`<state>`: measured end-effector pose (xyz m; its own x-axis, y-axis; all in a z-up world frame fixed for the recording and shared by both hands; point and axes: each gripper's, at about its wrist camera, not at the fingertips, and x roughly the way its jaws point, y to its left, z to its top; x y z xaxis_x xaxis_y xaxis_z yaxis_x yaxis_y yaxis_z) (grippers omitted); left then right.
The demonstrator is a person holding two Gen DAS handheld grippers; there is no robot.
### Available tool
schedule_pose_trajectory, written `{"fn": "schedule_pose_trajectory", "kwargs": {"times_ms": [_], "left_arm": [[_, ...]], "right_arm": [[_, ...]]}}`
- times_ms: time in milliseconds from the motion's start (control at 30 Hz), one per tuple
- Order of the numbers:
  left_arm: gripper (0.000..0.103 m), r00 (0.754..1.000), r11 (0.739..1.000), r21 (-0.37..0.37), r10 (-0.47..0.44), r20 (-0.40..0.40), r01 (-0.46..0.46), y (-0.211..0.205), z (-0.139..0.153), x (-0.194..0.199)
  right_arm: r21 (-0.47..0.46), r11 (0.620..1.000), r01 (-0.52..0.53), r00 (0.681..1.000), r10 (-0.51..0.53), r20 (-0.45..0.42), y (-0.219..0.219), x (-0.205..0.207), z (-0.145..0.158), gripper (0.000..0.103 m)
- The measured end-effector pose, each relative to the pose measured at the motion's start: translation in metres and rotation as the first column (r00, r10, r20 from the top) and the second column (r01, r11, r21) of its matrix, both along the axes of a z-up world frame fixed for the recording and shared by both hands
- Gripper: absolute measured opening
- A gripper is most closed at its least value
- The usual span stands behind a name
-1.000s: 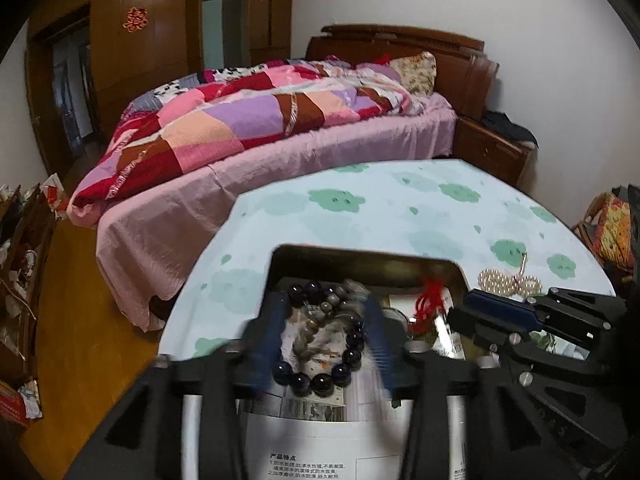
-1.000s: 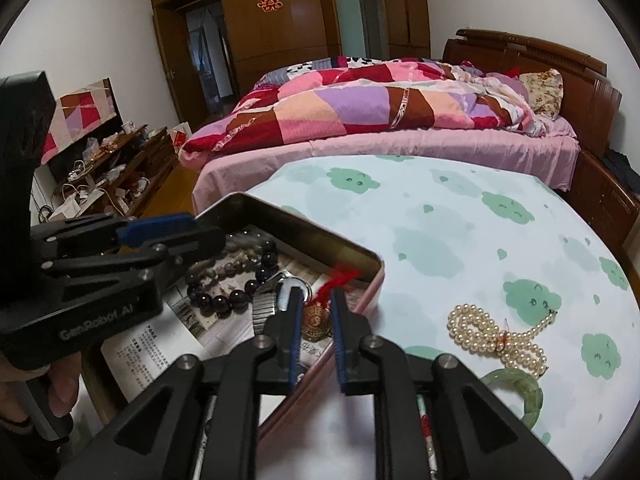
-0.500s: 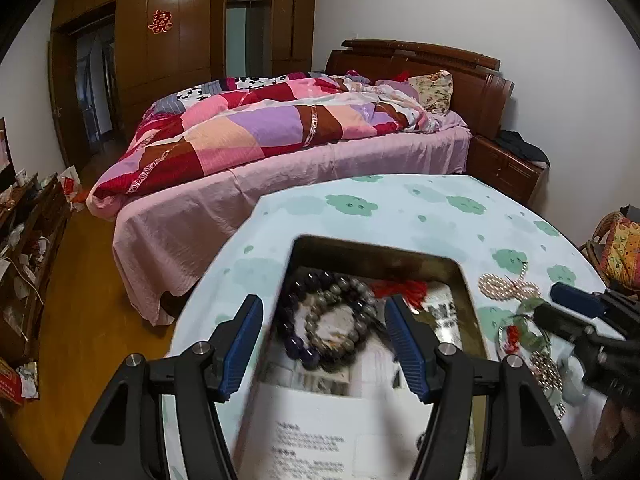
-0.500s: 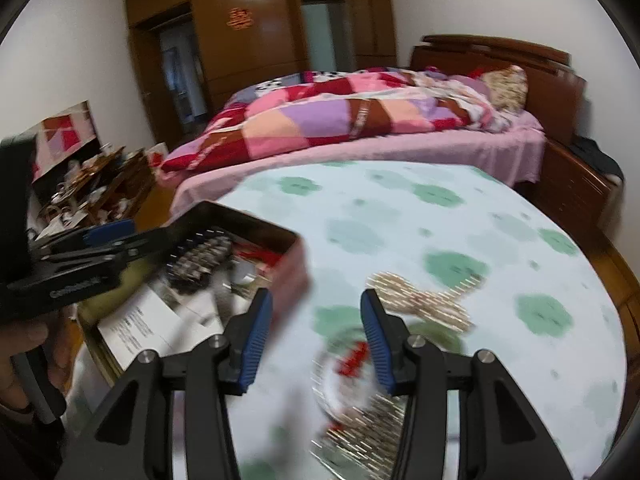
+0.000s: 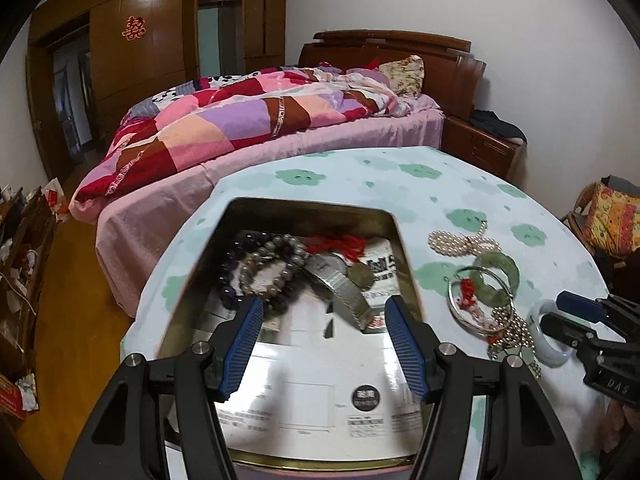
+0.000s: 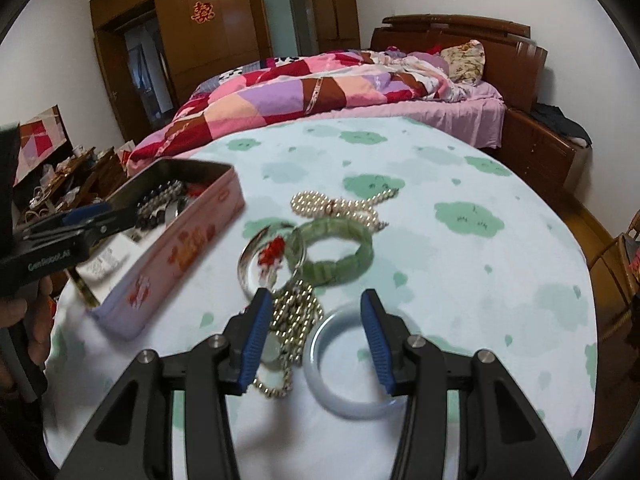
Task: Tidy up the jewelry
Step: 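Grasp the silver bangle with the left gripper while the right gripper grasps the gold chain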
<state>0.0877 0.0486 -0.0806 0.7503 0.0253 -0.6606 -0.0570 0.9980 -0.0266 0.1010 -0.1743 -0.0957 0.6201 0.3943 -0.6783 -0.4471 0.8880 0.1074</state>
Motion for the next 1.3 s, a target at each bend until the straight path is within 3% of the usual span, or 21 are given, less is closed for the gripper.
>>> {"fn": "schedule_pose_trajectory", "kwargs": {"times_ms": [133,300,467,633,733,767,800,933,1300], "left_arm": [[0.064,1.000,1.000,0.005,-0.011,-0.002,0.011,-0.006,-0.001,-0.002],[0.064,1.000,1.000,0.005,-0.023,-0.012,0.023,-0.011,-0.004,-0.001],[0.064,1.000,1.000,0.002,-0.029,-0.009,0.029,-0.014,-0.003,-0.003],[0.064,0.999,0.999,0.002,-0.049,-0.015,0.049,-0.020,-0.003,-0.003],[0.064,0.998,0.998,0.001,-0.068,-0.012,0.068,-0.025,-0.001,-0.003],[0.064,0.997,0.997,-0.001,-0.075,-0.009,0.075,-0.027,0.000,-0.003],[0.064,0.996,0.996,-0.006,-0.083,-0.006,0.083,-0.028,0.002,-0.003],[0.064,0.994,0.994,-0.013,-0.108,-0.002,0.107,-0.034,0.005,0.001],[0.064,0.984,0.984,0.021,-0.179,0.005,0.179,-0.063,0.015,0.017]], "right_arm": [[-0.011,1.000,-0.020,1.000,0.020,0.013,0.004,-0.003,0.000,0.049],[-0.028,0.998,-0.052,0.999,0.052,-0.004,0.012,-0.002,-0.006,0.038],[-0.109,0.989,-0.102,0.994,0.097,-0.049,0.034,0.003,-0.018,0.027],[-0.161,0.981,-0.112,0.991,0.099,-0.085,0.040,0.012,-0.027,0.028],[-0.144,0.982,-0.122,0.990,0.109,-0.092,0.036,0.013,-0.026,0.022],[-0.128,0.985,-0.118,0.990,0.108,-0.088,0.033,0.012,-0.025,0.010],[-0.107,0.988,-0.113,0.991,0.105,-0.083,0.029,0.012,-0.023,0.008],[-0.009,0.997,-0.074,0.996,0.074,-0.054,0.009,0.008,-0.013,0.008],[0.112,0.993,-0.031,0.999,0.027,0.038,-0.014,0.001,0.023,0.008]]}}
